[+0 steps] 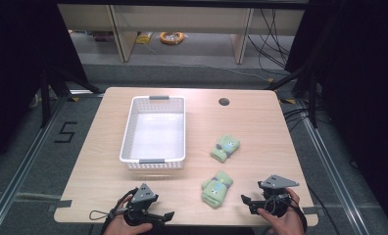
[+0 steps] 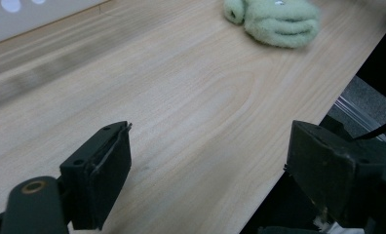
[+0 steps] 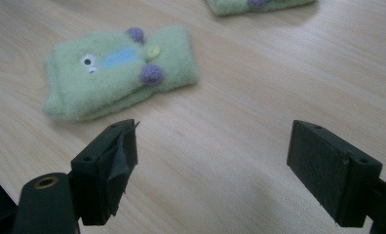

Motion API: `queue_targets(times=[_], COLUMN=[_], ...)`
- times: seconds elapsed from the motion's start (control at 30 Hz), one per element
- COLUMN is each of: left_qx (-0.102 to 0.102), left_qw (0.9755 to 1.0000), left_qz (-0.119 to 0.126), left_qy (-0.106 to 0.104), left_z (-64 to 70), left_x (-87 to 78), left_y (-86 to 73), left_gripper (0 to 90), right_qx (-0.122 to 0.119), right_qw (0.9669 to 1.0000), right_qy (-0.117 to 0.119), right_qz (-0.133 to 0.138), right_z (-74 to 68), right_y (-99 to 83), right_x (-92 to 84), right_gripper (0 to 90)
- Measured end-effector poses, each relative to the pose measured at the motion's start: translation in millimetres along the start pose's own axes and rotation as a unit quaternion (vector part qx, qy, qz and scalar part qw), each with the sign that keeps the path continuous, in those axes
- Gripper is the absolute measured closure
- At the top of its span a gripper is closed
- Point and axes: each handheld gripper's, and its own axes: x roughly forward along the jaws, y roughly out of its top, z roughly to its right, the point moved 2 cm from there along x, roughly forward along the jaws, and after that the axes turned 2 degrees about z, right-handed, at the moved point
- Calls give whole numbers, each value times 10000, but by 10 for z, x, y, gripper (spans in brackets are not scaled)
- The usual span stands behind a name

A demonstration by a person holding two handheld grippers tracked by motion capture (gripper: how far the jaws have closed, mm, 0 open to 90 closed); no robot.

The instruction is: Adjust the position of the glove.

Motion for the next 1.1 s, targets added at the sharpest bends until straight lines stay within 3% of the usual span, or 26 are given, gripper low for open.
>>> queue_targets(times=[0.07, 0.1, 0.17, 0.2, 0.23, 0.27, 0.37, 0.43, 0.53, 0.57, 0.6, 0.83, 0.87, 0.97, 1.1], left_qx=[-4, -40, -104, -38, -82, 24, -135, -129, -186, -213, -213, -124, -8, 38, 138], left_qw=[10000, 10000, 9999, 10000, 9999, 10000, 9998, 9998, 9995, 9992, 9992, 9987, 9986, 9982, 9986], left_qz=[3, -11, 5, 9, 62, -24, 104, 112, 136, 150, 150, 284, 254, 325, 284], left_qy=[-1, -7, -11, -22, -27, -43, -55, -107, -208, -289, -289, -410, -458, -497, -429], left_z=[1, 7, 13, 17, 26, 16, 45, 49, 69, 95, 95, 147, 149, 180, 193], left_x=[2, 8, 19, 17, 29, 19, 53, 68, 103, 132, 132, 213, 218, 262, 330], left_y=[0, -3, -5, 1, 3, 5, 26, 51, 87, 109, 109, 254, 277, 345, 438], left_gripper=[161, 161, 161, 161, 161, 161, 161, 161, 161, 161, 161, 160, 160, 159, 160], right_qx=[127, 10, 35, -52, 49, 49, 130, -115, -117, -298, -310, -490, -536, -576, -540], right_qw=[9999, 10000, 10000, 10000, 10000, 10000, 9999, 9999, 9998, 9993, 9993, 9984, 9980, 9976, 9977], right_qy=[62, 7, 16, 4, 33, 33, 33, 98, 144, 163, 163, 266, 301, 368, 418], right_qz=[9, 60, 40, 54, 6, 6, 38, 54, 113, 159, 95, 119, 143, 100, 34], right_z=[-16, 1, 2, 15, -3, -3, -24, -2, -14, -4, -11, -28, -29, -39, -15], right_y=[9, 6, 9, 10, 21, 21, 43, 71, 124, 168, 186, 300, 320, 377, 488], right_x=[-7, 5, 0, 2, -11, -11, -22, -27, -32, -22, -22, -10, -1, 26, 55], right_gripper=[204, 211, 220, 223, 235, 235, 263, 295, 325, 333, 339, 363, 369, 385, 410])
